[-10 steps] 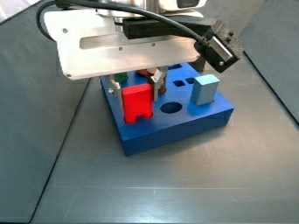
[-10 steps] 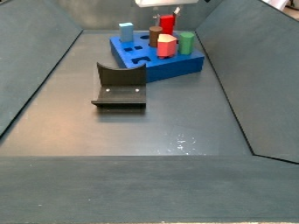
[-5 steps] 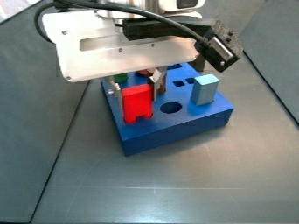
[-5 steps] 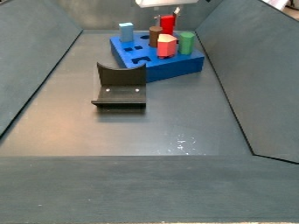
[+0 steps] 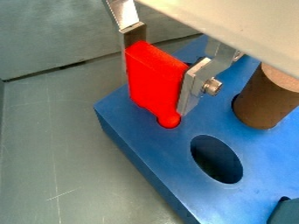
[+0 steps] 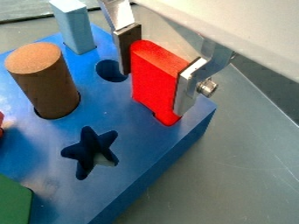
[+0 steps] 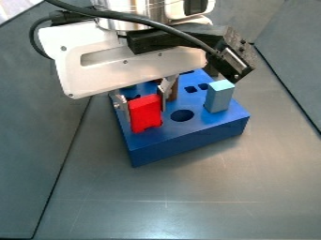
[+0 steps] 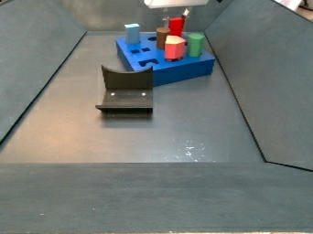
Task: Pick up the square-circle object. Move up. Move to above the board. Insert the square-circle object.
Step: Insert the square-circle object.
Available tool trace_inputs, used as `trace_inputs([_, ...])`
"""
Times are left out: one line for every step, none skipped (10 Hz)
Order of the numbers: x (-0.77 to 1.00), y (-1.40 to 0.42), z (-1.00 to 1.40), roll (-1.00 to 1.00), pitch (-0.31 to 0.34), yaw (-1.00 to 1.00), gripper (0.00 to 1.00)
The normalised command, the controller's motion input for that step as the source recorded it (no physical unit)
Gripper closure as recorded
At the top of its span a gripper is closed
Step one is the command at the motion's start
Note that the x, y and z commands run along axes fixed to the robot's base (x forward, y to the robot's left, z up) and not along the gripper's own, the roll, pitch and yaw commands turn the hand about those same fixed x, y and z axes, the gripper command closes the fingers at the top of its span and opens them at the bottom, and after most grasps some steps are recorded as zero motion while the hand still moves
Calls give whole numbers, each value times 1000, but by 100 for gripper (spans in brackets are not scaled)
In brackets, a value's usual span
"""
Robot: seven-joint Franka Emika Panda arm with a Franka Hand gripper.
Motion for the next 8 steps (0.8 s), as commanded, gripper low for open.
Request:
trace_inputs([-123,0,-857,159,-156,0,100])
trace_inputs([-134,0,-923,153,-131,0,100])
trace_inputs([0,0,-951,164,-94,0,100])
trace_inputs([3,0,-311,1,-54,6,100])
trace_inputs([0,0,0,0,-4,0,100])
trace_inputs([0,0,-157,27,-77,14,100])
trace_inputs([-189,0,-880,143,-164,0,100])
trace_inputs([-20,0,-894,139,-136,0,100])
